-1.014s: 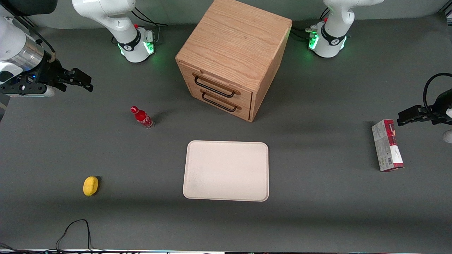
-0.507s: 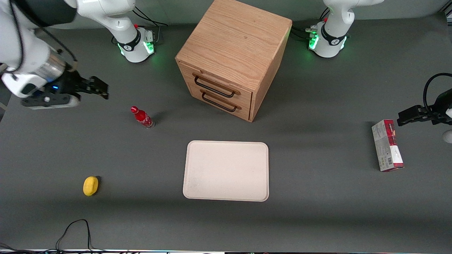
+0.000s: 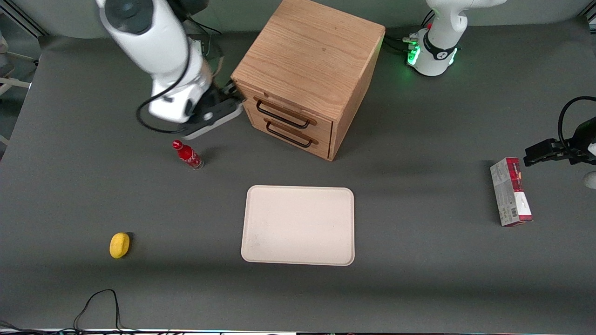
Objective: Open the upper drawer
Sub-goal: 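Move the right gripper toward the upper drawer's black handle, then hook the right gripper onto the upper drawer's black handle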
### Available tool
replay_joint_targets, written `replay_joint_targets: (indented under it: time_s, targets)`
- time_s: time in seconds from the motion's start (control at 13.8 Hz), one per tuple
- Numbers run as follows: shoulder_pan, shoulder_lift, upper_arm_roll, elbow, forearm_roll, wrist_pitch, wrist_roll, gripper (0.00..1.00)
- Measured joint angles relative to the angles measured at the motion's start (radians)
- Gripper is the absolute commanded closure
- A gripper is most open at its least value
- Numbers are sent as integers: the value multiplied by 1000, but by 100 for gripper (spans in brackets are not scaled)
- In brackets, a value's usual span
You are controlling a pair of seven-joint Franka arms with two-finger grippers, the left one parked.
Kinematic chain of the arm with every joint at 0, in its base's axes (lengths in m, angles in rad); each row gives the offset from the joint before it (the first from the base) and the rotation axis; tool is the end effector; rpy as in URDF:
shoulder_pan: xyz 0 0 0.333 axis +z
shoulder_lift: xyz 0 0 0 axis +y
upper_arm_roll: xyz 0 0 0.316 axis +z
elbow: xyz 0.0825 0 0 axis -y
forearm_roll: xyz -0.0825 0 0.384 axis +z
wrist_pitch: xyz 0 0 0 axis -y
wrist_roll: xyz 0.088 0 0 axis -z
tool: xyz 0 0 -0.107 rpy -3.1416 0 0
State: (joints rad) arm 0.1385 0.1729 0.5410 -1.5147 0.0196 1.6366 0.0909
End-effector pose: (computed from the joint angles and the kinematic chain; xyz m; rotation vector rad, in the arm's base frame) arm 0.4838 0.3612 0.5699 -2.9215 -0.8744 0.0995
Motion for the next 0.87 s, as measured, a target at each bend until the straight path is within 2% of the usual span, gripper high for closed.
replay_joint_targets:
  time_s: [0.14, 0.36, 0.87]
  targets:
    - [1, 23, 71, 13, 0, -5, -72, 0]
    - [3, 84, 128, 12, 0, -7, -112, 0]
    - [4, 242, 138, 5, -8, 39, -245, 0]
